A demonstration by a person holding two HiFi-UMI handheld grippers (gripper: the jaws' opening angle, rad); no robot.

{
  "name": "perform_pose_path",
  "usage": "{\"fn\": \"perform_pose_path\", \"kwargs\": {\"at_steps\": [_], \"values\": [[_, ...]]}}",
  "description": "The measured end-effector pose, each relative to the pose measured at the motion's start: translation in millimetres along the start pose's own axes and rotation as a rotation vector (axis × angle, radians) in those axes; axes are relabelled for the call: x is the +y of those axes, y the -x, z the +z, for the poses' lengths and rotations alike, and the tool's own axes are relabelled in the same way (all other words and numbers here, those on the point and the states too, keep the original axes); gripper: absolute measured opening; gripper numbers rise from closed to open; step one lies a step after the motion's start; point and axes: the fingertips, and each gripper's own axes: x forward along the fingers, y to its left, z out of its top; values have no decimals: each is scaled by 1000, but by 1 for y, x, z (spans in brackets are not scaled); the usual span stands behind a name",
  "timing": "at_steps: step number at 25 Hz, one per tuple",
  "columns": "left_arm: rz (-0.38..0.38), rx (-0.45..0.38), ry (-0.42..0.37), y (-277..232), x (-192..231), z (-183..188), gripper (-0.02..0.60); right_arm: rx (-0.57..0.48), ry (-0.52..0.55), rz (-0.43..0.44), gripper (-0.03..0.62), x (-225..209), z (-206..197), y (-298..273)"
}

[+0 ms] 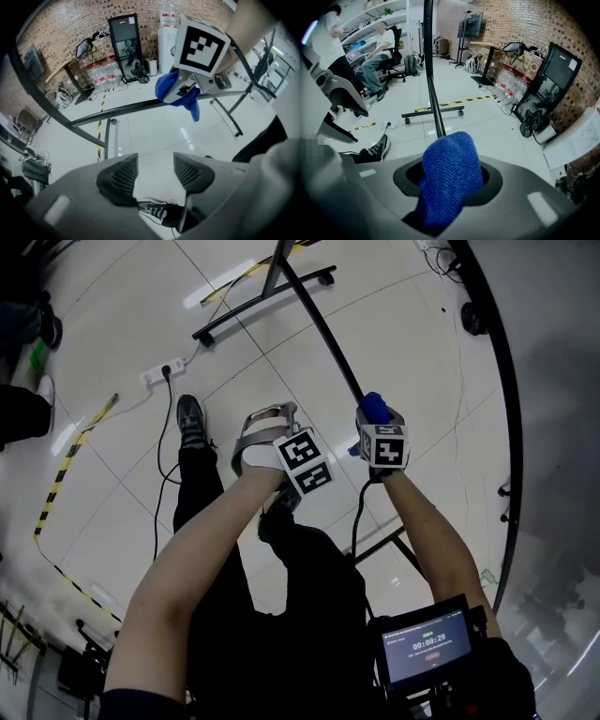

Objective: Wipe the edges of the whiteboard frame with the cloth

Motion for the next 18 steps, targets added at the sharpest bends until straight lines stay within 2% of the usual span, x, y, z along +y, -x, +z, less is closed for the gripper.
{"fn": "perform_pose_path", "kwargs": {"at_steps": [10, 18], "values": [[-13, -16, 56, 12, 48, -7, 236, 8, -10, -22, 175, 14, 54, -20], [-22, -4, 78, 12, 78, -31, 236, -10, 39, -21, 175, 29, 105, -41]]}}
